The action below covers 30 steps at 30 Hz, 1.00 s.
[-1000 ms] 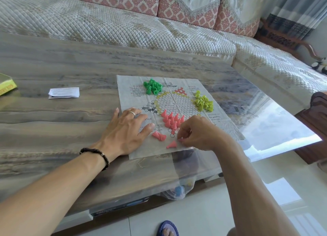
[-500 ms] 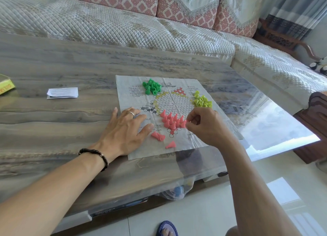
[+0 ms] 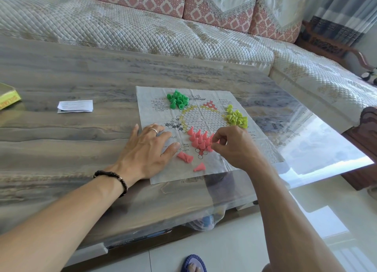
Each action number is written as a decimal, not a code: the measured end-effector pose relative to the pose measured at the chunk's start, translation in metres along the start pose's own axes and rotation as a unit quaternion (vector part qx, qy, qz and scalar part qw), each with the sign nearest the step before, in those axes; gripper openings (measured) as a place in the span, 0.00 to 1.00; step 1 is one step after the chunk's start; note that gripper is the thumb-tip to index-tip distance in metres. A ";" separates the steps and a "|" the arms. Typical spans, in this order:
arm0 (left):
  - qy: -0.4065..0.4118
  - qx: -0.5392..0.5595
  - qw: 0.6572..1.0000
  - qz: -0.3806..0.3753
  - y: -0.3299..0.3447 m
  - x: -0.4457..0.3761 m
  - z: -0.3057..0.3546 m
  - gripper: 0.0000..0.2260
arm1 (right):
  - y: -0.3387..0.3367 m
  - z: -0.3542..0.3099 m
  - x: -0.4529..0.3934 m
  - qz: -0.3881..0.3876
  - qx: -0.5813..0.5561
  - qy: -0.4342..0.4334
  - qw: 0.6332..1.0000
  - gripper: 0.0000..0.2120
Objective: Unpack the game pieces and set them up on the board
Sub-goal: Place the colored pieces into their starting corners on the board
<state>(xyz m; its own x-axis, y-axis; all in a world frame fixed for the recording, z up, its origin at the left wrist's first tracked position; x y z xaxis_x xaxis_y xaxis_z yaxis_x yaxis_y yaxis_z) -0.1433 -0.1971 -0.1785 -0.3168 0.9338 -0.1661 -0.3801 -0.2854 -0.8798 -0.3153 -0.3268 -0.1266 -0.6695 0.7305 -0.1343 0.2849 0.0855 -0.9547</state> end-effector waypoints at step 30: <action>0.004 0.001 1.000 0.005 0.002 -0.001 -0.001 0.30 | -0.010 -0.005 0.015 -0.045 -0.101 0.008 0.994 0.05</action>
<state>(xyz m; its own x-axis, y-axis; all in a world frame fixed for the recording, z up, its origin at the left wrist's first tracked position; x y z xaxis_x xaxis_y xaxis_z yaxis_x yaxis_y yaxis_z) -0.1427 -0.1983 -0.1802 -0.3133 0.9328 -0.1783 -0.3782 -0.2948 -0.8775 -0.3249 -0.3133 -0.1179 -0.6883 0.7241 -0.0442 0.3562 0.2842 -0.8901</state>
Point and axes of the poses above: each hand's wrist, its own x-axis away from the middle knuckle, its own y-axis out of the palm, z = x × y, the point moved 4 cm from there along -x, towards the middle knuckle, and after that the axes turned 7 degrees about x, right-handed, at the moved point
